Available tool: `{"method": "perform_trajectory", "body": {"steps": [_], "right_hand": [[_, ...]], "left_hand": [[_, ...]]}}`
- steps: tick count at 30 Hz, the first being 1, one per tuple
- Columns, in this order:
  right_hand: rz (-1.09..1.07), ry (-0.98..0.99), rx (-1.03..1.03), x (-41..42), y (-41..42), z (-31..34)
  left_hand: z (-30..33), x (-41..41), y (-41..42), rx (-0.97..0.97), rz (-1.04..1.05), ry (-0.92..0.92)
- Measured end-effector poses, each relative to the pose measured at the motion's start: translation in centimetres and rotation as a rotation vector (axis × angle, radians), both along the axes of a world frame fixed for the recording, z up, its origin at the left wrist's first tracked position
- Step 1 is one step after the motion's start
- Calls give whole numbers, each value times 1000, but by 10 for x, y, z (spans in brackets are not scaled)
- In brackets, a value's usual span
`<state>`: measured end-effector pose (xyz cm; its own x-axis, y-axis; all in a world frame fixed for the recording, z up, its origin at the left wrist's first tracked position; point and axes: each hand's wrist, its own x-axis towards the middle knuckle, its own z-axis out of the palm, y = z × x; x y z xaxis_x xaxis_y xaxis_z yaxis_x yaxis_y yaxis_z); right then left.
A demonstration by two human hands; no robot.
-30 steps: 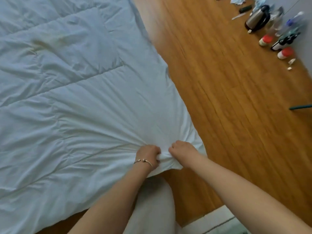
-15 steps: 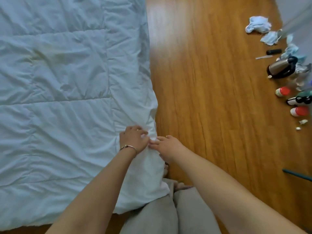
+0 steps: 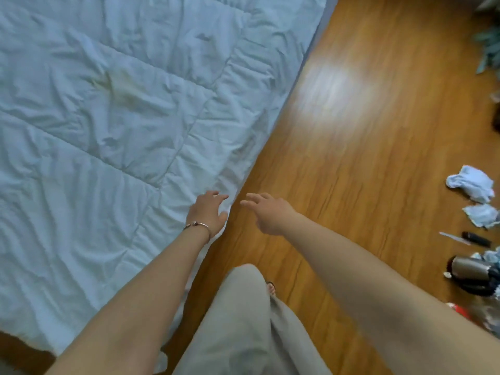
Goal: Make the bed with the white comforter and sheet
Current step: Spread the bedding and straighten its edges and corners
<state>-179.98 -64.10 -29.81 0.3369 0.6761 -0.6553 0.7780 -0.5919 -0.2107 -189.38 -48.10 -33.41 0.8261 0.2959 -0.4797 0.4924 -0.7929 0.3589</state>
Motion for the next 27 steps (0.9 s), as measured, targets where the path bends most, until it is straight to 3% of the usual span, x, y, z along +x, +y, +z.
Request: {"method": "perform_trajectory", "body": {"steps": [7, 11, 15, 18, 23, 27], "right_hand": [[312, -99, 41, 131, 55, -36], [503, -149, 55, 183, 75, -66], [842, -413, 56, 214, 73, -83], [946, -549, 123, 242, 84, -94], [1092, -361, 564, 287, 110, -91], [983, -56, 440, 299, 115, -83]], "left_hand": [[-27, 82, -8, -88, 230, -94], [-61, 112, -10, 128, 112, -119], [-81, 114, -15, 234, 214, -172], [-83, 122, -19, 320, 298, -178], [-81, 143, -40, 369, 464, -108], [-83, 156, -56, 411, 561, -93]]}}
